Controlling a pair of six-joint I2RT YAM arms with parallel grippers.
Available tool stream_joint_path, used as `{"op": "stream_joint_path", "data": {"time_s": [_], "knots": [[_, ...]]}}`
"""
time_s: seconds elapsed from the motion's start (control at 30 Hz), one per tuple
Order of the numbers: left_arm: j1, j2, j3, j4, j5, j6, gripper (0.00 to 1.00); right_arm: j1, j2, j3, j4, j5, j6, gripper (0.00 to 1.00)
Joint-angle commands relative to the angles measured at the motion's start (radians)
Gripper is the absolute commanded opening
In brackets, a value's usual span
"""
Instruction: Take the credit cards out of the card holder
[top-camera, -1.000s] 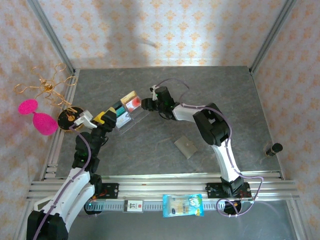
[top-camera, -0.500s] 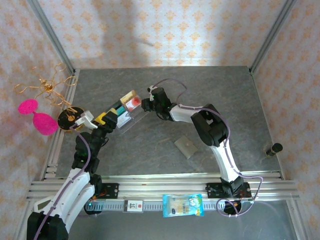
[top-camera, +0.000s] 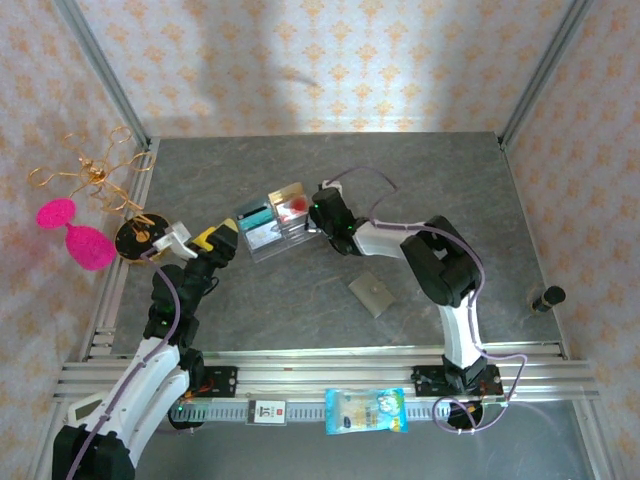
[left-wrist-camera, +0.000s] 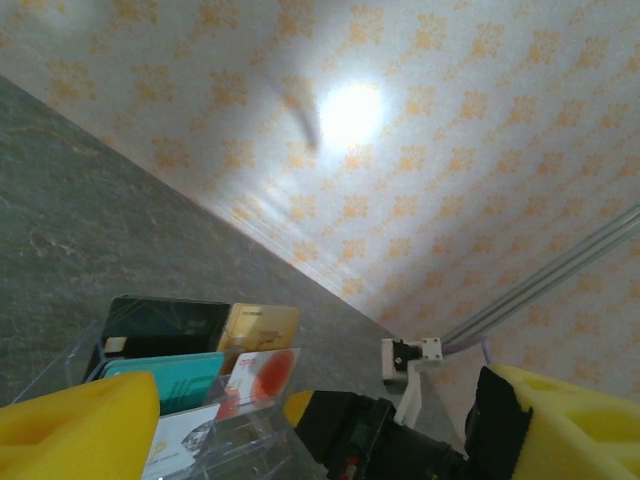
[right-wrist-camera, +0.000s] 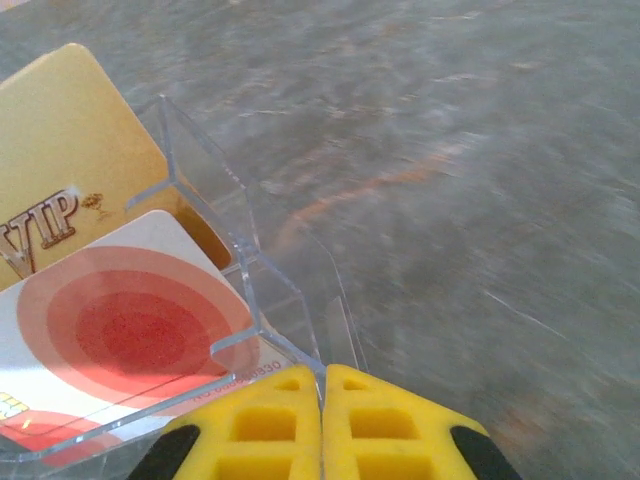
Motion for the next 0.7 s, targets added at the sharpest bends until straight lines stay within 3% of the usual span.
{"op": "stream_joint_path", "data": {"time_s": [0.0,0.3,0.67], "knots": [[-0.021,0.008,0.013,0.003,0.017,-0.026,0.81,0.001,-0.105,-0.063,-0.045,0.175,0.094,0.03],[-0.088,0.054,-0.011,0.031,0.002,-0.038,0.80,0.002,-0.264,-0.224,-0.105,0.303,0.200,0.02],[-0.122,0.059,-0.039,0.030,0.001,-0.034,0.80,0.006,-0.353,-0.363,-0.091,0.297,0.267,0.05]]}}
